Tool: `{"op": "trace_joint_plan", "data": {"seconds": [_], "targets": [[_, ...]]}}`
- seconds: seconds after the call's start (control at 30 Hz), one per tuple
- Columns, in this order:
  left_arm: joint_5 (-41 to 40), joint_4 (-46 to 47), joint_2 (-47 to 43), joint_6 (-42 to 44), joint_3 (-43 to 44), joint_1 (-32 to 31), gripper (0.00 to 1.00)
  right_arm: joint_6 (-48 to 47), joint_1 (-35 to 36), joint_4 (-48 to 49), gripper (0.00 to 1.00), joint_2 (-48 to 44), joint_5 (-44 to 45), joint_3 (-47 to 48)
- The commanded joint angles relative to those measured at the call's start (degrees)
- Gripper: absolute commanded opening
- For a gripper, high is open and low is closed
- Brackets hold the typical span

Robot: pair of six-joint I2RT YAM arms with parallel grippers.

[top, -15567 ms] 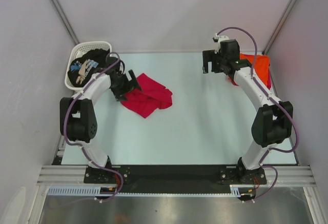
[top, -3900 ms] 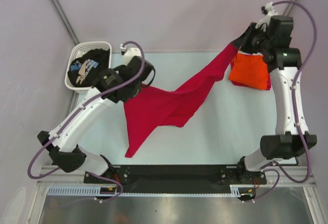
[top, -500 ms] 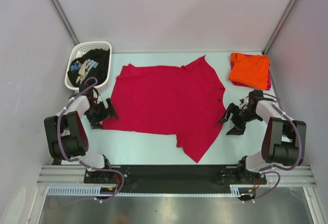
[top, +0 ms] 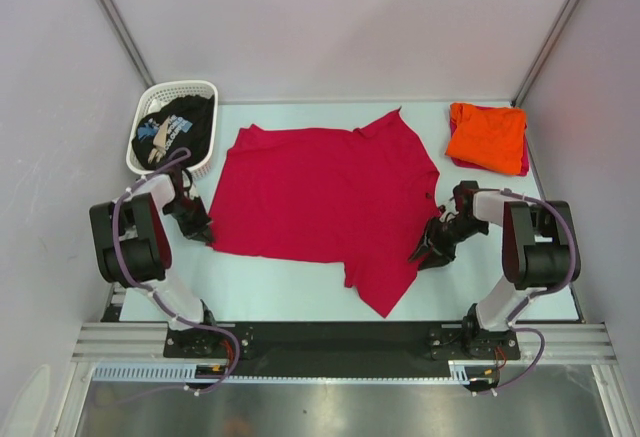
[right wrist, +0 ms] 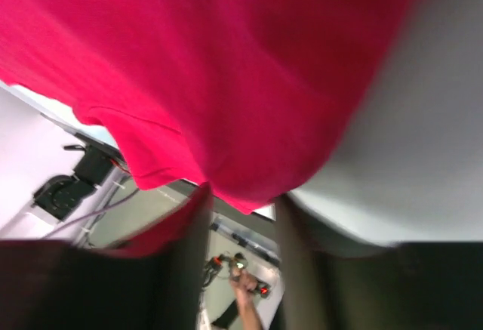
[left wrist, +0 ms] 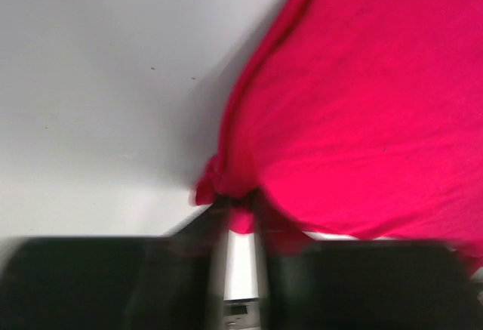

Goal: Fold and stack the t-shirts
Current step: Flatten out the tshirt

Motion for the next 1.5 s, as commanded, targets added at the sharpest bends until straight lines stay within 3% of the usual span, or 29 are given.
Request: {"op": "trace_joint_plan", "data": {"seconds": [0.0,0.07,0.1,0.37,0.5,0.87,1.1,1.13,1.17,1.2,1.23,1.33,1.4,1.43,1.47], "targets": [[2.44,1.34,4.46,0.25,0.69,-0.20,0.00,0.95,2.90,1.18,0.19,2.58,-3.48,0.56],[2.35,0.99,4.90,0.60,0.78,-0.28,0.00,0.87,3.34,1.10,0.03,2.84,-3.41,1.08],[1.48,0.55,4.82,0.86,1.12,-0.20,0.00,0.69,3.43,0.06,0.00,3.02,-2.71,1.44],[1.12,-2.88,0.87,-0.98,-0.62,-0.20,0.00,-2.73,3.88,-10.58,0.00,-0.58,3.71,6.80],[2.96,-3.15,-1.33,-1.95,-5.45,-0.29,0.00,-3.70,3.61,-15.85,0.00,-4.88,8.71,6.10],[3.67,-9.12,-12.13,-3.09,-10.39,-0.29,0.00,-2.12,4.31,-21.13,0.00,-12.09,13.91,5.66],[2.97,-10.18,-14.34,-4.06,-12.49,-0.46,0.00,-1.33,4.93,-22.98,0.00,-13.68,16.81,6.27],[3.84,-10.18,-14.17,-3.71,-12.41,-0.37,0.14,-1.42,4.93,-23.24,0.00,-13.42,16.81,6.53],[4.11,-10.35,-13.99,-3.53,-12.23,-0.37,0.54,-1.50,4.93,-24.20,0.03,-12.55,16.90,6.89],[4.29,-10.44,-14.52,-3.44,-12.06,-0.37,0.80,-2.11,4.84,-25.00,0.09,-12.19,16.90,7.67],[4.81,-10.62,-14.96,-3.18,-11.97,-0.37,0.99,-2.55,4.76,-25.87,0.09,-12.01,16.55,8.11],[4.64,-12.37,-18.45,-3.18,-9.69,-0.37,1.00,-2.73,4.05,-28.43,0.14,-12.88,15.67,9.52],[4.20,-13.95,-21.45,-2.92,-5.04,-0.37,1.00,-2.56,3.79,-31.32,0.38,-14.20,16.54,13.45],[3.07,-15.35,-24.42,-3.18,-2.76,-0.37,1.00,-2.21,3.44,-32.46,0.55,-14.73,17.76,15.83],[2.27,-16.41,-24.71,-3.00,2.66,-0.37,1.00,-2.29,3.44,-34.04,0.90,-15.26,20.13,18.20]]}}
